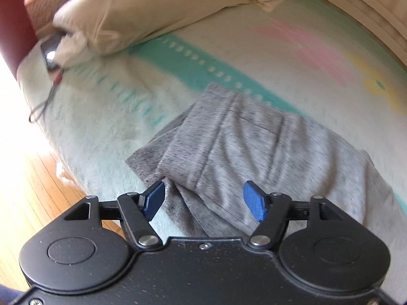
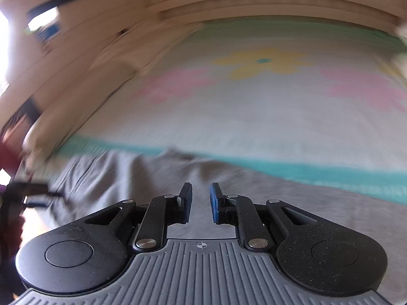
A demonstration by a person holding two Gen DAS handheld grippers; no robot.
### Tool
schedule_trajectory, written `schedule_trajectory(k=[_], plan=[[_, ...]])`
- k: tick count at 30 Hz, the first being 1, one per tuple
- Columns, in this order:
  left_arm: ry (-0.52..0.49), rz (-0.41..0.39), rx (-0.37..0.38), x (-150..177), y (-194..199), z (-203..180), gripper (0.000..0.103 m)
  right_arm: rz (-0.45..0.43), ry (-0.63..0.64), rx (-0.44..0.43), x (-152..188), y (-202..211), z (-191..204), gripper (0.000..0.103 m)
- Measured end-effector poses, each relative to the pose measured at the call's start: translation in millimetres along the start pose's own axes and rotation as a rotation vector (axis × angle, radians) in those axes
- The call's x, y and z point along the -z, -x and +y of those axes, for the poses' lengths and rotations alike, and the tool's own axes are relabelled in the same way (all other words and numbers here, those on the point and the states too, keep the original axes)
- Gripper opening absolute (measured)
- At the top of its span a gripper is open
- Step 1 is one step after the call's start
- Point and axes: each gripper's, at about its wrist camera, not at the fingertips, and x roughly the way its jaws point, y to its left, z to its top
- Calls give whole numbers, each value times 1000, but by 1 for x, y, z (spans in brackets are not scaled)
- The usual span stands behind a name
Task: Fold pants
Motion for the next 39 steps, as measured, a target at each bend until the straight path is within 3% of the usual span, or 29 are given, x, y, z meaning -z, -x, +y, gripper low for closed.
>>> schedule_trajectory(k=[5,10,13,16,17,19,24,26,27,28,29,35,39], plan=[[95,39,44,-9,-25,10,72,57,138,-61,14,-16,33,15],[147,4,46,-12,-28,11,69,70,341,-101,33,-32,75,17],[135,-18,11,-12,-27,9,58,63,459,-115,46,-35,98,22],[104,-62,7,-14,-23,8,33,49,538,-141,60,-39,120,30],[98,-76,17,-13,-20,8,15,42,565,-144,64,-39,126,31],[79,-107,27,-14,-15,7,12,31,623,-121,70,-45,139,37],[96,-122,64,-15,-10,12,9,-34,762,0,84,-55,155,38],[110,-118,73,-18,-12,15,9,-55,820,47,87,-60,157,37],[115,-120,76,-18,-12,15,9,-63,838,62,87,-62,157,32],[116,-126,79,-19,-11,16,9,-69,839,61,87,-63,156,10],[115,-133,81,-20,-9,16,9,-58,829,45,83,-62,153,3],[71,-220,121,-24,17,14,8,-141,707,-39,57,-23,140,4],[47,-276,135,-25,46,20,8,-83,751,-74,72,-22,148,4]])
